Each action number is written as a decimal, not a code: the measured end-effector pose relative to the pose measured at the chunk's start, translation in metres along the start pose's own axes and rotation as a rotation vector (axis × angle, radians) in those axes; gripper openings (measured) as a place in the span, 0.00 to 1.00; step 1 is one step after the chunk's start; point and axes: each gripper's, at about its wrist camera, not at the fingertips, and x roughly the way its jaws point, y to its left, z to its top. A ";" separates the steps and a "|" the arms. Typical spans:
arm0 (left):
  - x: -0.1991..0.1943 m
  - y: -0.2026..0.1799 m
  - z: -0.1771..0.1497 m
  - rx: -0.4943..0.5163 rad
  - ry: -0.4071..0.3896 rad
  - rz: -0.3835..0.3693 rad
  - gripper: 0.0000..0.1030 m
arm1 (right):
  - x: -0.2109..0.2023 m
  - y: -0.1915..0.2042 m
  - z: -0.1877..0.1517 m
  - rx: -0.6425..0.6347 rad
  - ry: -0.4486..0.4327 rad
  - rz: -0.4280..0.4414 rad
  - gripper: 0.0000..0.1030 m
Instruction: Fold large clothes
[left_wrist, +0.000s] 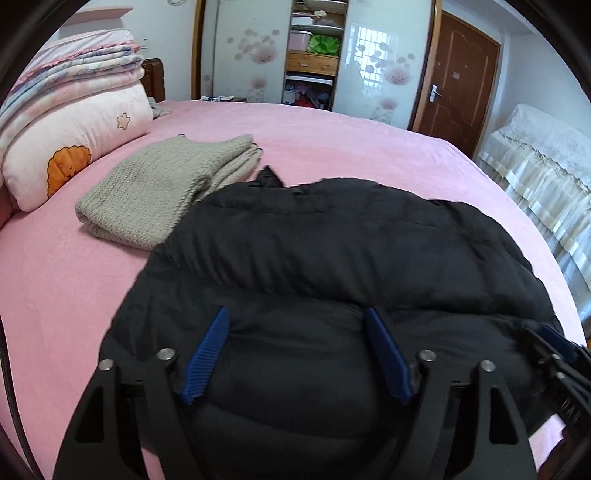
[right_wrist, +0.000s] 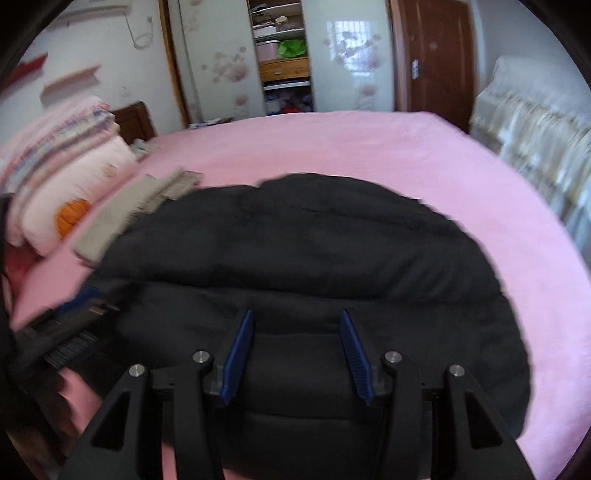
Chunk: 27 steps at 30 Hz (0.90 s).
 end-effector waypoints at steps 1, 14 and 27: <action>0.002 0.005 0.001 -0.007 -0.001 -0.003 0.76 | 0.001 -0.010 -0.001 0.003 0.001 -0.031 0.48; 0.013 0.038 0.008 0.009 0.036 0.058 0.77 | 0.000 -0.123 -0.029 0.165 0.075 -0.201 0.48; -0.029 0.034 0.016 -0.010 0.108 0.063 0.77 | -0.012 -0.103 -0.012 0.195 0.070 -0.196 0.48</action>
